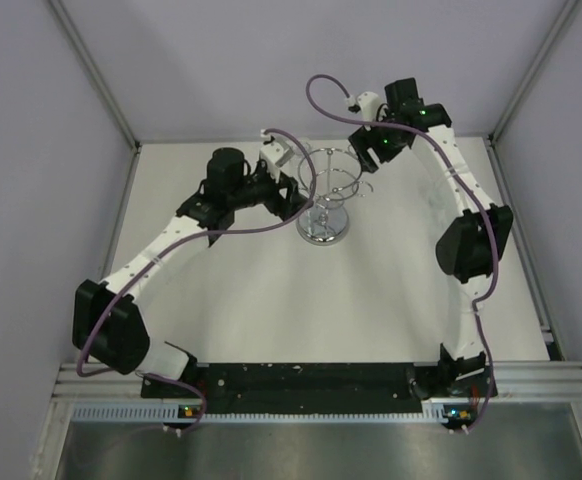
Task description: Take the wine glass off the wine glass rack
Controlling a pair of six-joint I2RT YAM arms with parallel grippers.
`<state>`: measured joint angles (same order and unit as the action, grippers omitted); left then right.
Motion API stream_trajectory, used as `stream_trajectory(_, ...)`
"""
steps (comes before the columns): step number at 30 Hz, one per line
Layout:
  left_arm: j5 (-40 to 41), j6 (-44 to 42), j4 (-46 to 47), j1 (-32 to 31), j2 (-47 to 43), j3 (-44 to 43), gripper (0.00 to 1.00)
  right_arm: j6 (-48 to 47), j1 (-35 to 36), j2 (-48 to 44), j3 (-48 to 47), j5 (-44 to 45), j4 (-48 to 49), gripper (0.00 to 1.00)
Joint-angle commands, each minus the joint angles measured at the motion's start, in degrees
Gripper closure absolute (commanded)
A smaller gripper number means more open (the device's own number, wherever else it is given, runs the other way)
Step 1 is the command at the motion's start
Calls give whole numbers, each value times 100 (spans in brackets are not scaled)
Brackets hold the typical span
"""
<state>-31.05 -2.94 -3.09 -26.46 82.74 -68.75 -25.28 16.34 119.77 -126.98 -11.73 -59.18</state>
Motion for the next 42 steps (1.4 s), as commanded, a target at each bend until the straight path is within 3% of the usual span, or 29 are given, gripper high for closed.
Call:
stream_trajectory(1,-323,110,20,-35,-302,-68,21,58,80,258,-468,65,310,26)
stream_trajectory(8,-419,-207,-596,61,-1039,133,18,-179,36,-198,76,241,310,25)
stream_trajectory(13,-288,-417,-412,325,-2032,695,12,-284,-96,-743,471,65,249,23)
stream_trajectory(17,-410,-479,-236,842,-2210,714,7,-513,-201,-1095,858,30,47,21)
stream_trajectory(22,-814,-1040,212,1397,-1482,591,1,-304,-578,-1456,1201,-267,-41,18)
stream_trajectory(26,-1675,-1673,1046,1565,-674,582,1,250,-1132,-1640,1228,-1181,-112,18)
stream_trajectory(29,-2123,-1894,1197,1565,38,109,1,261,-1361,-1859,1385,-1639,-103,18)
stream_trajectory(35,-2152,-1798,2136,1503,1295,-445,1,120,-1388,-2054,1623,-1780,-103,18)
stream_trajectory(42,-2327,-1894,2383,1407,2447,-1210,1,102,-1397,-2150,1694,-1754,-120,18)
